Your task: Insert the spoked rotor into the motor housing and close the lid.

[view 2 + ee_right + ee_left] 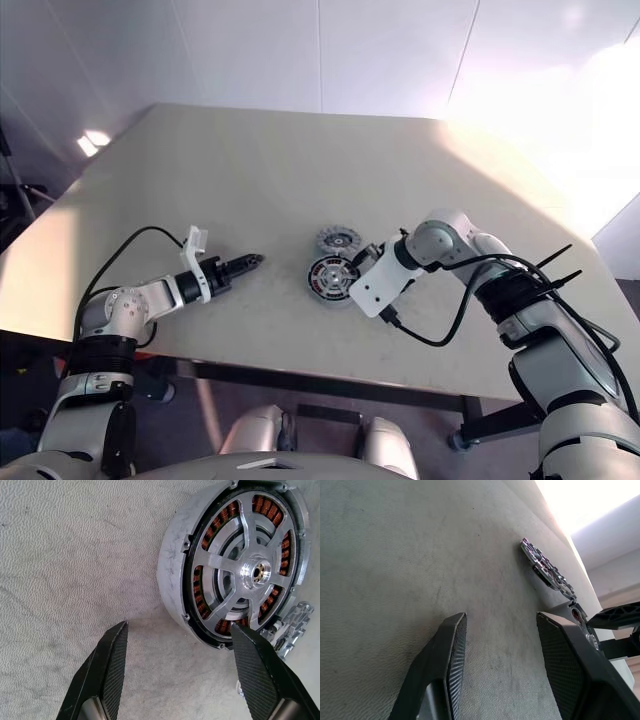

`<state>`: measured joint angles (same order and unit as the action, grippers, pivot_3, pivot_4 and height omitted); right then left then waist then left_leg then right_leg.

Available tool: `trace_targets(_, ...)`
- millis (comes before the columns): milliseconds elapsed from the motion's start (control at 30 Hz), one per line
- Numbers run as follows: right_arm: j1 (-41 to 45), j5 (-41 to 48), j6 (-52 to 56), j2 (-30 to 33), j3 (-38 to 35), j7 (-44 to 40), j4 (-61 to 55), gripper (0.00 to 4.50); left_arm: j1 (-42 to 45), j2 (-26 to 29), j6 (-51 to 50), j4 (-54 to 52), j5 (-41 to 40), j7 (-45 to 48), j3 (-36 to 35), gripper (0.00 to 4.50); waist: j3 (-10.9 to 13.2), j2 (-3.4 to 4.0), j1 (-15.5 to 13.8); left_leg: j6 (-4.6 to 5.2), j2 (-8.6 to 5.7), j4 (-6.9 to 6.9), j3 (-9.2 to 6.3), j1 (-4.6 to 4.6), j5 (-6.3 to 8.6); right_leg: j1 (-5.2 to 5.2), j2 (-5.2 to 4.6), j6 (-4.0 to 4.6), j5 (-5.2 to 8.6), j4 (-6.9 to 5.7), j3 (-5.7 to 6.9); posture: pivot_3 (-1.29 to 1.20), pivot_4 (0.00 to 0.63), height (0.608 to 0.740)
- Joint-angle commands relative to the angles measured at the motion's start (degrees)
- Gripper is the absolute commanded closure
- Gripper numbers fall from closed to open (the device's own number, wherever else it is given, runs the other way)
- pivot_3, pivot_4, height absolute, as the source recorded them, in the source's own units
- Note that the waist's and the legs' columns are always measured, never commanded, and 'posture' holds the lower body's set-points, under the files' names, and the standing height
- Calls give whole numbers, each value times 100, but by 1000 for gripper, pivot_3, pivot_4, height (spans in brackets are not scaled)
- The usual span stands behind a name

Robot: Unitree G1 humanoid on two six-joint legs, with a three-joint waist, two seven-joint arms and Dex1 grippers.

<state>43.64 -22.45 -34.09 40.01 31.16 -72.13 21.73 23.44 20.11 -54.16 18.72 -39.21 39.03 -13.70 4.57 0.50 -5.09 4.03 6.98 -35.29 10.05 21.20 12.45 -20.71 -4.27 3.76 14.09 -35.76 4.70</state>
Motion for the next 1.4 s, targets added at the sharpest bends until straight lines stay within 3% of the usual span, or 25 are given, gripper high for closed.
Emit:
trace_targets(33,91,6,-29,-89,3,65,-88,930,41,74,111,26,32,-18,-114,2126,0,0,7,0,0,0,0,0,0,0,0,0,0,0,0,0,0,740)
trace_targets(100,101,-29,-28,-127,18,86,-61,930,51,73,116,34,38,-26,-116,2126,0,0,23,0,0,0,0,-1,0,0,0,0,0,-1,0,0,0,740)
trace_targets(467,171,87,196,-289,-90,83,-100,4435,56,-36,158,19,52,-134,-98,2126,-3,-2,114,-4,1,0,-1,-12,1,8,0,0,0,-3,0,0,0,740)
trace_targets(700,11,335,1199,-373,-275,-48,-493,4491,24,-105,224,59,96,-132,-60,2126,-3,-3,109,-14,1,0,-1,-10,4,10,0,3,-2,-3,0,0,0,740)
trace_targets(967,-320,1229,4440,-863,-486,-698,-1977,4491,-35,-170,258,33,99,-163,-63,2126,-2,0,91,3,1,5,-1,1,-5,-3,0,3,-2,-1,0,0,0,740)
trace_targets(1067,-365,1235,5056,-975,-407,-626,-2166,4491,-57,-182,262,11,95,-176,-64,2126,-2,-1,66,-7,1,4,-1,2,1,-3,0,3,-2,-1,0,0,0,740)
trace_targets(1233,155,1151,6492,-1727,-529,227,-1453,4491,-137,-181,254,-67,89,-200,-82,2126,-2,0,90,-23,1,7,-1,0,1,-6,0,3,-2,-5,-1,0,0,740)
trace_targets(1400,407,1128,6879,-1915,-486,694,-835,4491,-165,-190,255,-104,77,-235,-94,2126,-2,0,75,-29,0,12,-1,2,0,-4,0,3,-2,6,-1,0,0,740)
